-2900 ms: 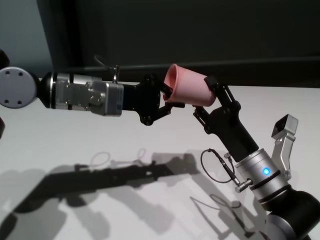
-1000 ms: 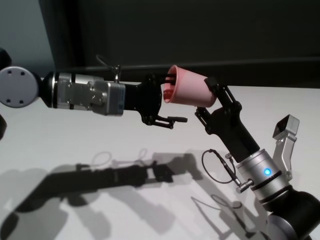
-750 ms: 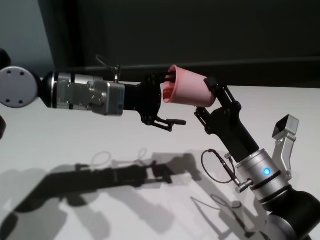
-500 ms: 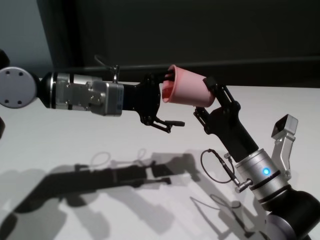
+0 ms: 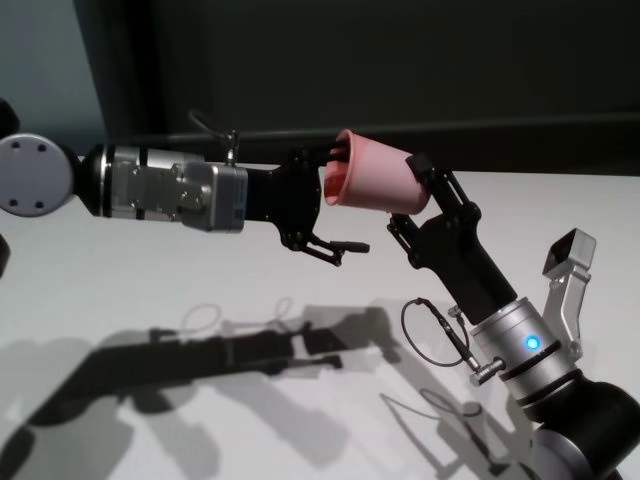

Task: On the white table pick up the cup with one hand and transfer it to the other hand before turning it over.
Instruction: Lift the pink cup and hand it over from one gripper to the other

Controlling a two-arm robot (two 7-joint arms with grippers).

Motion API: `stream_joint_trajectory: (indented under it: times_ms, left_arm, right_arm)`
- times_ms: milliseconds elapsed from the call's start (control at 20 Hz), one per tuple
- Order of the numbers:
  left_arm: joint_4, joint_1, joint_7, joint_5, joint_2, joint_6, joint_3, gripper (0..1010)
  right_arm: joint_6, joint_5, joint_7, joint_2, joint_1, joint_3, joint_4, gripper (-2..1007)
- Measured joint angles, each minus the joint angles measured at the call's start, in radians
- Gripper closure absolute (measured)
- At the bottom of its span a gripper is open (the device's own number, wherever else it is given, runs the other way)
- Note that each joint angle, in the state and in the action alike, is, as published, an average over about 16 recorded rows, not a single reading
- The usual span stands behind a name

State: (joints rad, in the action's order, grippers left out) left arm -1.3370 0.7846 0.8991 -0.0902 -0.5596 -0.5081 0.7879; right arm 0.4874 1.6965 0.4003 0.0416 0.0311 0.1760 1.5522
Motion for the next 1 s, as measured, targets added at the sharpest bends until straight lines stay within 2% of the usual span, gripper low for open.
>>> stream_joint_trajectory:
  times_ms: [600,800,1000]
  left_arm:
    - [-0.013,-0.005,0.012,-0.008,-0.014,-0.018,0.001,9]
    - [-0.031,-0.02,0.006,-0.014,-0.034,-0.013,-0.006,9]
    - [-0.06,-0.048,-0.014,-0.022,-0.063,0.007,-0.023,9]
  right_arm:
    - [0.0,0.0,0.0,0.0,0.0,0.0,0.0,254]
    - [0.0,0.0,0.0,0.0,0.0,0.0,0.0,254]
    - [0.0,0.0,0.0,0.0,0.0,0.0,0.0,254]
